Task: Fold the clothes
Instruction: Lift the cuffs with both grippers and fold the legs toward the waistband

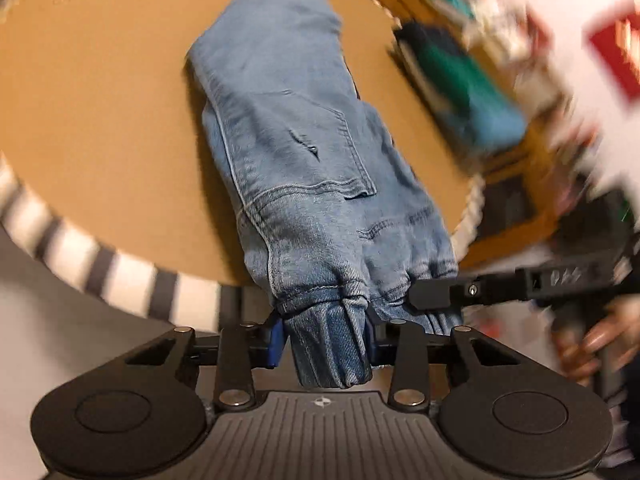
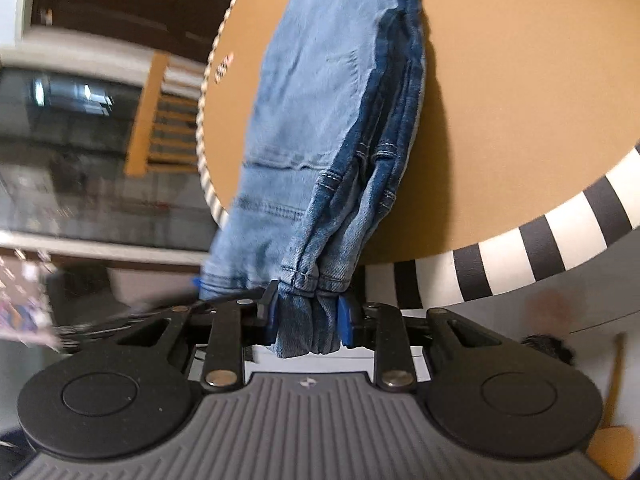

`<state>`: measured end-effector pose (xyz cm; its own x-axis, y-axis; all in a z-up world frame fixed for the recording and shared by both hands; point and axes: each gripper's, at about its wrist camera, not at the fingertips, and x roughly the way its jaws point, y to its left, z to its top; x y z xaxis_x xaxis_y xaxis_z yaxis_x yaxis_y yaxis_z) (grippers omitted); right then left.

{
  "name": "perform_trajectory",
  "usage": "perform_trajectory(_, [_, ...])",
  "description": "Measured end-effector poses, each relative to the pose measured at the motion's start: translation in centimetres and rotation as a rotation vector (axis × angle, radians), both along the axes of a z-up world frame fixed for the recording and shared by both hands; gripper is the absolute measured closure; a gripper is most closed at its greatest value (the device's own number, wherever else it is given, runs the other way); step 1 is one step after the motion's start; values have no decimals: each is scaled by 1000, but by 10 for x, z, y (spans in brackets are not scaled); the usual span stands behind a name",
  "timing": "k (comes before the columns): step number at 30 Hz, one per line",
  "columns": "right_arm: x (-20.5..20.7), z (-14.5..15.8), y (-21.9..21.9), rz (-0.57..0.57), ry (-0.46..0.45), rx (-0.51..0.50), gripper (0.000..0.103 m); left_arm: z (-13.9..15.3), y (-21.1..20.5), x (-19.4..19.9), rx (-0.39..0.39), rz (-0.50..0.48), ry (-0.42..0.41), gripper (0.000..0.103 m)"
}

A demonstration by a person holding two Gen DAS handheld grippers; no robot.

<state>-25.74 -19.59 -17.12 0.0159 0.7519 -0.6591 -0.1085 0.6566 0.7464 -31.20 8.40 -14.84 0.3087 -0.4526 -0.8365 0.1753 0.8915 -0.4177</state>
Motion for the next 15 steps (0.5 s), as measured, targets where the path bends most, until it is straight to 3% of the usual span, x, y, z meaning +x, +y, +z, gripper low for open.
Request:
perform_trajectory(2, [-1,-1,3,10,-2,-19,75,9,-19,2,113,-42,-17,64])
perform_trajectory(3, [-2,-1,3,9,2,-20,75,10,-27,7,128,-45,-10,64])
perform_trajectory(15, [-12,2,-3,-15,3,-11,75,6,-11,5,87,-30,29,64])
